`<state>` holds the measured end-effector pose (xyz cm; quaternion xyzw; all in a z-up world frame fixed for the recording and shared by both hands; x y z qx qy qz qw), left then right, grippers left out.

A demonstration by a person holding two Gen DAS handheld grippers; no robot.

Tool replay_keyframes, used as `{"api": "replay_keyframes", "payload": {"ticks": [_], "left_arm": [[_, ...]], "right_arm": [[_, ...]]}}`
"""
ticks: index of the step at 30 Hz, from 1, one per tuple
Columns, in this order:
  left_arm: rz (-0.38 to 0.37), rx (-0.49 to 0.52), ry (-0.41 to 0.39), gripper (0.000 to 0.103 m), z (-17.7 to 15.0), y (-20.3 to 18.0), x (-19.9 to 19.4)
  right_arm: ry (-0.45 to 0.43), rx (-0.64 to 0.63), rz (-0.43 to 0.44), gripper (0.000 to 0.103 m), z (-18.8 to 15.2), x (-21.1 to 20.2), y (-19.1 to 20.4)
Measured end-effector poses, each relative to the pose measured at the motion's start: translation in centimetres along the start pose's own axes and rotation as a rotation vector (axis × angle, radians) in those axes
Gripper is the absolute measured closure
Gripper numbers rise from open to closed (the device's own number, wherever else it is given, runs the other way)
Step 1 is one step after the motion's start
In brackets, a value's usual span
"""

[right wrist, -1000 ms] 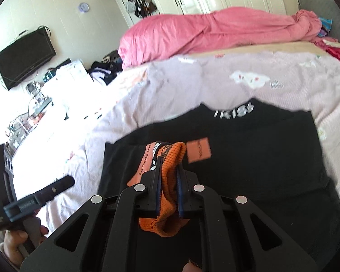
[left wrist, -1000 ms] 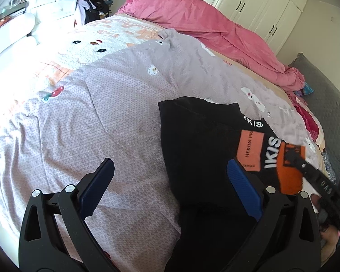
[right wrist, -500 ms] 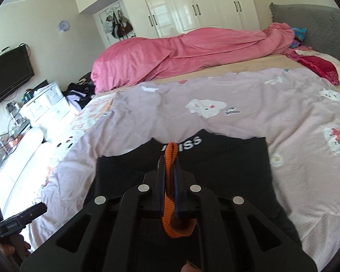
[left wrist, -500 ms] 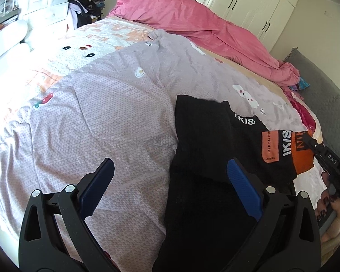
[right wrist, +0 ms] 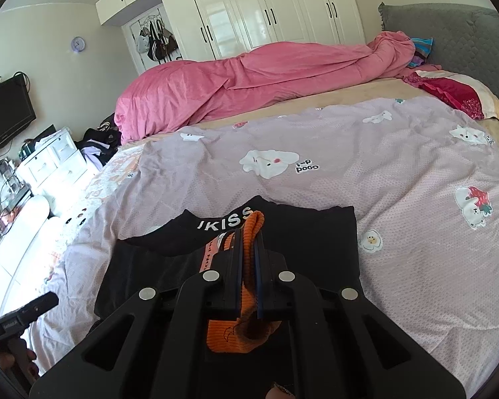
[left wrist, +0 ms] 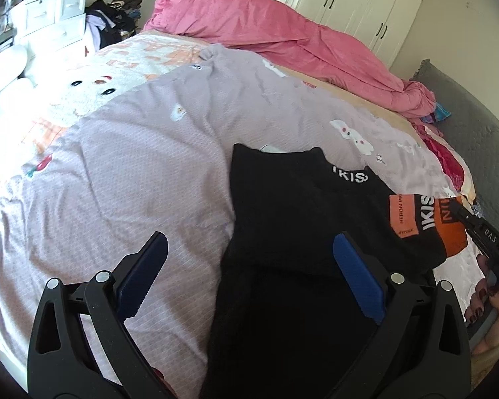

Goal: Fold small clothes
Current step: 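Lift the cuff with the right tool and reposition it on the shirt body, then open the right tool to release the cuff flat on the shirt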

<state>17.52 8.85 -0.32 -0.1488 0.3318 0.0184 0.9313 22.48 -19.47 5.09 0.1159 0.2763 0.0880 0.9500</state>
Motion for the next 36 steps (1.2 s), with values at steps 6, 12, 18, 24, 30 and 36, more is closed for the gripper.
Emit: {"api": "replay_keyframes", "payload": {"ticks": [6, 12, 18, 24, 30, 36], "left_arm": [[-0.033, 0.063, 0.031, 0.010, 0.8, -2.9, 2.4], [-0.059, 0.131, 0.069, 0.010, 0.6, -5.9, 4.9], [-0.069, 0.162, 0.113, 0.010, -0.6, -7.0, 6.5], [-0.063, 0.202, 0.154, 0.014, -1.6, -7.2, 7.7], [-0.063, 0.255, 0.218, 0.027, -3.0, -7.7, 9.5], [-0.048, 0.251, 0.261, 0.031, -4.5, -6.4, 10.6]], "right_arm": [[0.015, 0.010, -0.001, 0.098, -0.6, 0.1, -0.7], [0.039, 0.023, -0.010, 0.098, -1.6, 0.3, -1.4], [0.071, 0.057, -0.069, 0.076, -3.0, 0.4, -3.5], [0.110, 0.056, -0.071, 0.072, -4.5, 0.4, -3.8], [0.179, -0.012, -0.016, 0.067, -5.8, 1.9, -1.2], [0.249, -0.079, 0.036, 0.063, -7.0, 3.8, 1.6]]}}
Point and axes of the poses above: each gripper's, at about its wrist camera, not at the fingertips, and x roughly the way its jaws point, y to its left, z to its top, the point moved 6 cm from there along x, roughly the way its jaws point, and after that the axes turned 7 degrees about -y, right-handed, at the moved point
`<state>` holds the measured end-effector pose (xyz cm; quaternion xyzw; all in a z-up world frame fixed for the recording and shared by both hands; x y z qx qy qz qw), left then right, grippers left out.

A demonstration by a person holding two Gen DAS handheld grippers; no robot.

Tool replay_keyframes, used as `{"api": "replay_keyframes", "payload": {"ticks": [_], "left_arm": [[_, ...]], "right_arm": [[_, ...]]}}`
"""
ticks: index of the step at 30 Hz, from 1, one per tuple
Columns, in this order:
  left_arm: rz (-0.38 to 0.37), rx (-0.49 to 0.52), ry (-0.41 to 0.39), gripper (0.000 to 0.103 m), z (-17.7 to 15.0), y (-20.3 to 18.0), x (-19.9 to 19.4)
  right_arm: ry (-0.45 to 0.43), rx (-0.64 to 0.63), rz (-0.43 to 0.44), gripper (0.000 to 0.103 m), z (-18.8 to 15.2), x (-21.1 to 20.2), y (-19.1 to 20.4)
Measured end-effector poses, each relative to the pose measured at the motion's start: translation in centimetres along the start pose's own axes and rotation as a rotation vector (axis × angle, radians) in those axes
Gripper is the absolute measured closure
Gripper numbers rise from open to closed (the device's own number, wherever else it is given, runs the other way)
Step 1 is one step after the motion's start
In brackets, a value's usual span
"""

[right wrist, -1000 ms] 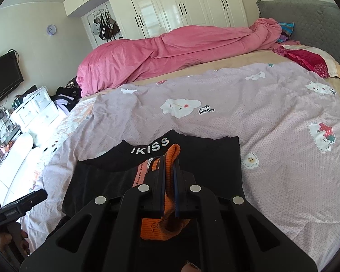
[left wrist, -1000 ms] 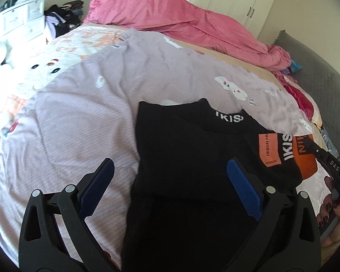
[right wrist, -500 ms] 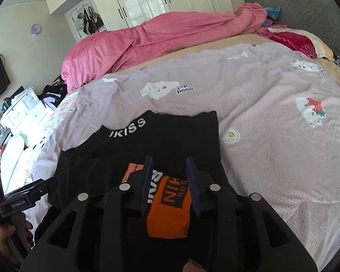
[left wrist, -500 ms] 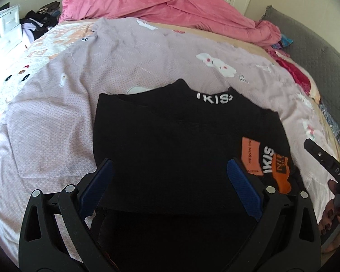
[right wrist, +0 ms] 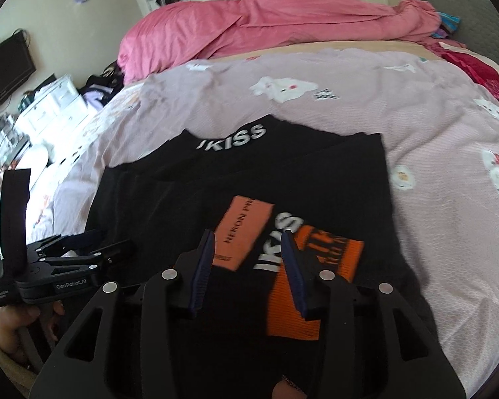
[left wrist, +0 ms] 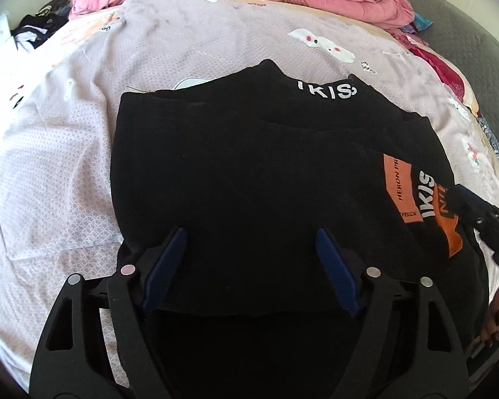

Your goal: Fold small clothes

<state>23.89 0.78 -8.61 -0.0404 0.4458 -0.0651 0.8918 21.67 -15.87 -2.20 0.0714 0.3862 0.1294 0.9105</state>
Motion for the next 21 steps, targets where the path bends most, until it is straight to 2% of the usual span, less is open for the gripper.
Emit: {"api": "replay_keyframes", "payload": {"ticks": [3, 8, 15, 17, 18, 21], "left_arm": [[-0.006, -0.002, 0.001, 0.031, -0.1, 0.3, -0.2], [-0.014, -0.005, -0.003, 0.031, -0.2, 0.5, -0.4], [-0.018, -0.011, -0.004, 0.031, -0.3, 0.6, -0.5], [-0.020, -0.013, -0.006, 0.031, -0.3, 0.6, -0.6], [-0.022, -0.013, -0.007, 0.031, -0.3, 0.7, -0.7], [-0.027, -0.016, -0.009, 0.031, -0.3, 0.8, -1.0]], "right_arm": [[0.037, -0.019, 0.015, 0.051, -0.3, 1.2, 0.7], [0.134, -0.073, -0.111, 0.051, -2.2, 3.2, -1.1], [0.135, -0.035, -0.102, 0.050, -2.7, 2.5, -1.9], [0.127, -0.021, -0.094, 0.043, -2.6, 2.1, -1.8], [0.124, -0.009, -0.085, 0.036, -2.6, 1.9, -1.7], [0.115, -0.001, -0.074, 0.033, -2.6, 1.2, -1.2]]}}
Point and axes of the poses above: each gripper's, at about its wrist camera, not at the fingertips, and x roughly the way its jaws point, y to its left, z to its top, the point moved 6 cm from there along x, roughly the way its jaws point, and after that the axes turned 7 degrees about -y, right-handed, at the moved point
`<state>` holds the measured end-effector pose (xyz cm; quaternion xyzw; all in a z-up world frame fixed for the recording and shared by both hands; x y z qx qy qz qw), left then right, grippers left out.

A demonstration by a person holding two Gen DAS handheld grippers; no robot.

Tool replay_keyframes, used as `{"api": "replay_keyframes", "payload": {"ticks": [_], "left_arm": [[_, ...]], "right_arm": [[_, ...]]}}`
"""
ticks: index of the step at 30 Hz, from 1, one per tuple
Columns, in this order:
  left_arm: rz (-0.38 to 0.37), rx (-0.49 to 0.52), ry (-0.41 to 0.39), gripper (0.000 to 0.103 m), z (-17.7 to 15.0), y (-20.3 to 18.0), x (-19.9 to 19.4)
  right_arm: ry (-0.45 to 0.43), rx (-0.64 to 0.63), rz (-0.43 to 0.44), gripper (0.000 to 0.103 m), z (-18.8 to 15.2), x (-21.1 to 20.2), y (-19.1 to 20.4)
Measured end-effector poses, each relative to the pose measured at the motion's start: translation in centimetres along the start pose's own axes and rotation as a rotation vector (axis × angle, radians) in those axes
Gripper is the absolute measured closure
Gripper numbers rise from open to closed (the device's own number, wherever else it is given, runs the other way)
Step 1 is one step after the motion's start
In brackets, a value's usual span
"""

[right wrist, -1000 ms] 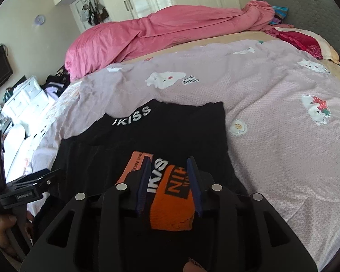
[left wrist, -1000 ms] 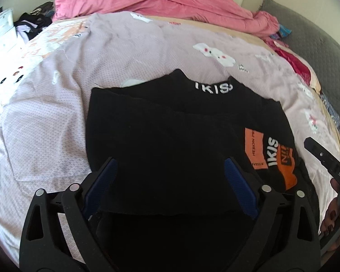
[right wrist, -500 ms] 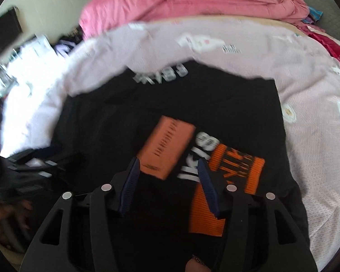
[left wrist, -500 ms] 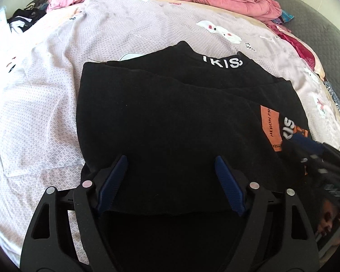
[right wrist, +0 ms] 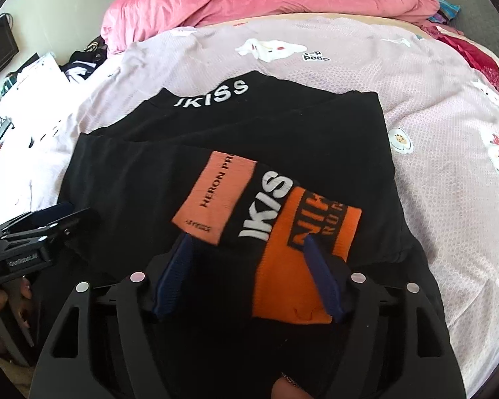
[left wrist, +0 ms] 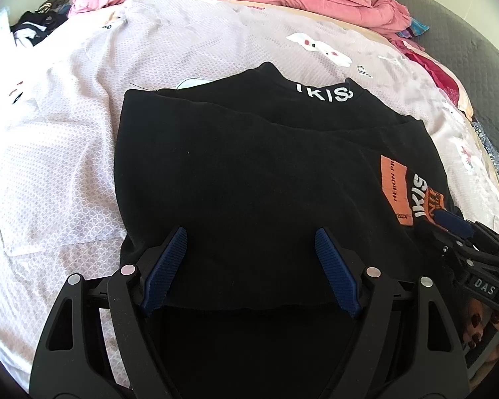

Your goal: Fold small clothes

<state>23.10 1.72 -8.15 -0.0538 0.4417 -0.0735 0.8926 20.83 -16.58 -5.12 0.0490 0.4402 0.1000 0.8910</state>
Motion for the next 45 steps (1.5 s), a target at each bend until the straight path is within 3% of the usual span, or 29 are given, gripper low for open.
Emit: {"api": "replay_keyframes", "payload": {"ticks": [11, 14, 19, 45], "left_arm": [[-0.008, -0.025, -0.025, 0.031, -0.2, 0.4, -1.7], [-0.006, -0.030, -0.035, 0.031, -0.1, 0.4, -2.3], [0.000, -0.047, -0.057, 0.030, 0.0, 0.7, -3.6], [0.059, -0.079, -0.177, 0.010, -0.1, 1.9, -10.4]], "right_arm": [[-0.032, 0.052, 0.033, 0.023, 0.0, -2.0, 0.2], [-0.050, 0.065, 0.043, 0.016, 0.3, -2.8, 0.2], [-0.078, 0.069, 0.043, 0.015, 0.8, -4.0, 0.2], [-0.182, 0.048, 0.078, 0.006, 1.7, -8.9, 2.1]]}}
Point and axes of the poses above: each gripper's, at about its wrist camera, not at the fingertips, and x roughly the way its jaws point, y to its left, z to its top, the point moved 6 cm from there along x, roughly the way its jaws point, and after that the axes turned 7 degrees about -y, right-handed, at the moved point
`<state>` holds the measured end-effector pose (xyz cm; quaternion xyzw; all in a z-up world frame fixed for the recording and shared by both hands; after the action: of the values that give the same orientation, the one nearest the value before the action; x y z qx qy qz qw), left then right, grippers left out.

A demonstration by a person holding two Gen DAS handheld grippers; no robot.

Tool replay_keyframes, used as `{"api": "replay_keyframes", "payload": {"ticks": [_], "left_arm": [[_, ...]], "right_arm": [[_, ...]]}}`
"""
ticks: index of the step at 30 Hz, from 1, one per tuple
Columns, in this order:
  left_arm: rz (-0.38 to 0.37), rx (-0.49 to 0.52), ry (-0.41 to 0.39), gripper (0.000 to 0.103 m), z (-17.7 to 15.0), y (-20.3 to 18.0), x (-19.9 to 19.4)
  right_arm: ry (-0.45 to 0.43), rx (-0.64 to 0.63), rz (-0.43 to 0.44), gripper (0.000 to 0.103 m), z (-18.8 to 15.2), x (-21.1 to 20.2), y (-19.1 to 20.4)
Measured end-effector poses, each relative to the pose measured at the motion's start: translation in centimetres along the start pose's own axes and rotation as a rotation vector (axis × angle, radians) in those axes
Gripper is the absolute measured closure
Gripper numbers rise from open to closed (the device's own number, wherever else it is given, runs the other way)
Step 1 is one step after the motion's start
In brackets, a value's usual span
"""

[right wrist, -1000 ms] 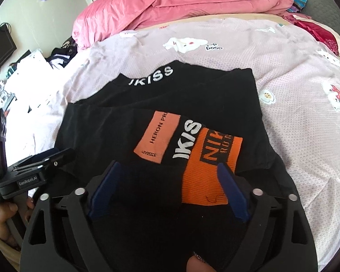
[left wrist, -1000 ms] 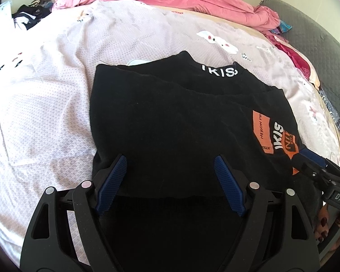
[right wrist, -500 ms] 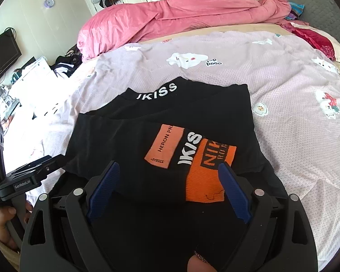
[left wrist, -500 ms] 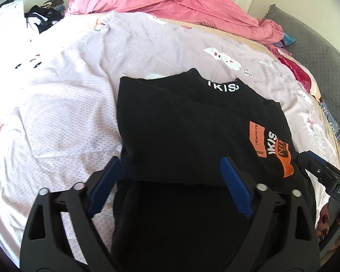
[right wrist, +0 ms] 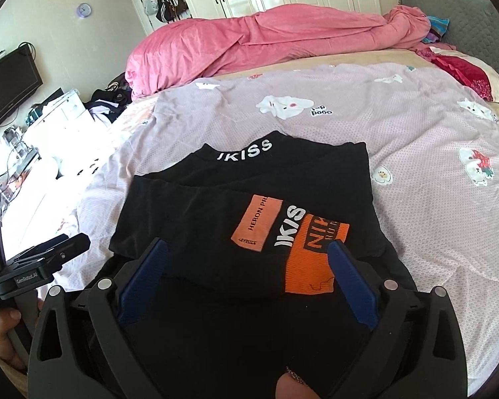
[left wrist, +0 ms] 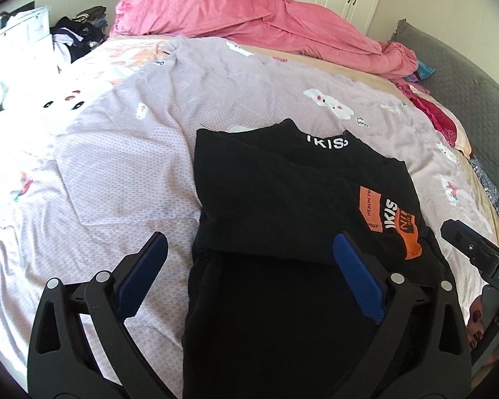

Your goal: Fold small clothes

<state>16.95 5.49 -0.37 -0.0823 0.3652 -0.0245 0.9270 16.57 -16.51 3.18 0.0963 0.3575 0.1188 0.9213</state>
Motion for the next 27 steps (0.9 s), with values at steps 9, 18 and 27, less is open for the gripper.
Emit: {"api": "replay_keyframes", "payload": {"ticks": [9, 18, 27], "left_arm": [[0.017, -0.009, -0.033, 0.010, -0.2, 0.2, -2.0], [0.024, -0.017, -0.049, 0.010, -1.0, 0.3, -3.4], [0.035, -0.013, -0.051, 0.010, -1.8, 0.5, -4.5]], "right_arm": [[-0.030, -0.015, 0.013, 0.005, 0.2, -1.6, 0.5], [-0.054, -0.030, 0.017, 0.005, 0.2, -2.8, 0.8], [-0.060, -0.048, 0.014, 0.005, -0.4, -3.9, 0.5]]}}
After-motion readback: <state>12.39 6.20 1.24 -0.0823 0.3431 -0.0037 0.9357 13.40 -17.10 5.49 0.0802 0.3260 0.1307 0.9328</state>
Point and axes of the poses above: each gripper's, at about its wrist camera, not at the fingertips, and x roughly the way its jaws point, y to its left, z to its top, the point moved 6 cm from there along x, roughly the way its jaws point, and after that the axes turned 7 degrees about -y, right-handed, at the moved point
